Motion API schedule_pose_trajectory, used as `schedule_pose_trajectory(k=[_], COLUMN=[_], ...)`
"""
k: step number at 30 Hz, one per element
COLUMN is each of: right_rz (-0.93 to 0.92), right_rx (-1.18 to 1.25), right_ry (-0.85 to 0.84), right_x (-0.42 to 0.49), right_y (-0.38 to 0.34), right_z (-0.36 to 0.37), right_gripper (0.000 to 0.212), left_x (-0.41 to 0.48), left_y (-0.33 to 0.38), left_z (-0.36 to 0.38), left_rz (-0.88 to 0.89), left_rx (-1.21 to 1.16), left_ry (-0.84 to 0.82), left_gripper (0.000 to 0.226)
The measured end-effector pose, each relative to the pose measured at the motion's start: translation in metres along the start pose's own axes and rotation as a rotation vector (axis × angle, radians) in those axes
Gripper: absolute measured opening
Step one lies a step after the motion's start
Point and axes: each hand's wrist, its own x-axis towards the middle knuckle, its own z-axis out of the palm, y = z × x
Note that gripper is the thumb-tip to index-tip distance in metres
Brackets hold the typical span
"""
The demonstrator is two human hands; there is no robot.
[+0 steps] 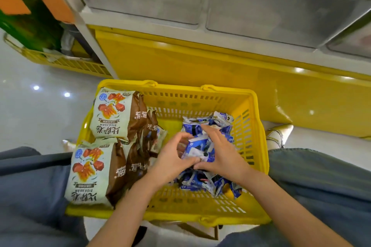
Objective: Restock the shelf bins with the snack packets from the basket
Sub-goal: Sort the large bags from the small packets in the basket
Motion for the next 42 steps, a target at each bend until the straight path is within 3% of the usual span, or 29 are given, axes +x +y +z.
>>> schedule_pose_trajectory(k=[5, 9, 13, 17, 20, 24, 27, 32, 39, 42], right_rz=[0.078, 0.19, 0.288, 0.189, 0.12, 0.021, -0.028, 0.037, 0.108, 0.13], right_rx=[0.021, -0.131, -0.419, -0.675, -0.642, -0.425, -0.333, -0.281, -0.481, -0.458], right_ry=[-0.089, -0.139, -0.384, -0.237, -0.179, -0.234, -0.348, -0.585, -0.745, -0.81], right_x=[-0.018, -0.03, -0.036, -0.02, 0.0, 0.029, 0.053, 0.085, 0.106, 0.113], right_y=[0.007, 0.025, 0.038, 0.029, 0.013, -0.009, -0.02, -0.017, 0.016, 0.021], right_z=[-0.004, -0.007, -0.002, 0.004, 0.012, 0.041, 0.072, 0.115, 0.134, 0.138], right_gripper=[0.072, 0.065, 0.073, 0.067, 0.06, 0.047, 0.046, 0.059, 0.077, 0.069], left_x=[-0.022, -0.037, -0.041, -0.041, -0.037, -0.033, -0.027, -0.021, -0.02, -0.02], left_y=[0.007, 0.013, 0.03, 0.026, 0.0, -0.042, -0.056, -0.06, -0.068, -0.069], left_z=[0.015, 0.006, -0.045, -0.112, -0.154, -0.176, -0.177, -0.169, -0.165, -0.166], left_rz=[0.027, 0.203, 0.314, 0.325, 0.134, -0.212, -0.34, -0.346, -0.332, -0.325], left_rx=[0.08, 0.387, 0.489, 0.441, 0.403, 0.29, 0.121, 0.028, -0.056, -0.081], left_ry=[-0.077, -0.091, 0.155, 0.544, 0.726, 0.626, 0.515, 0.568, 0.593, 0.59], left_gripper=[0.038, 0.029, 0.03, 0.022, 0.025, 0.037, 0.033, 0.018, 0.021, 0.02])
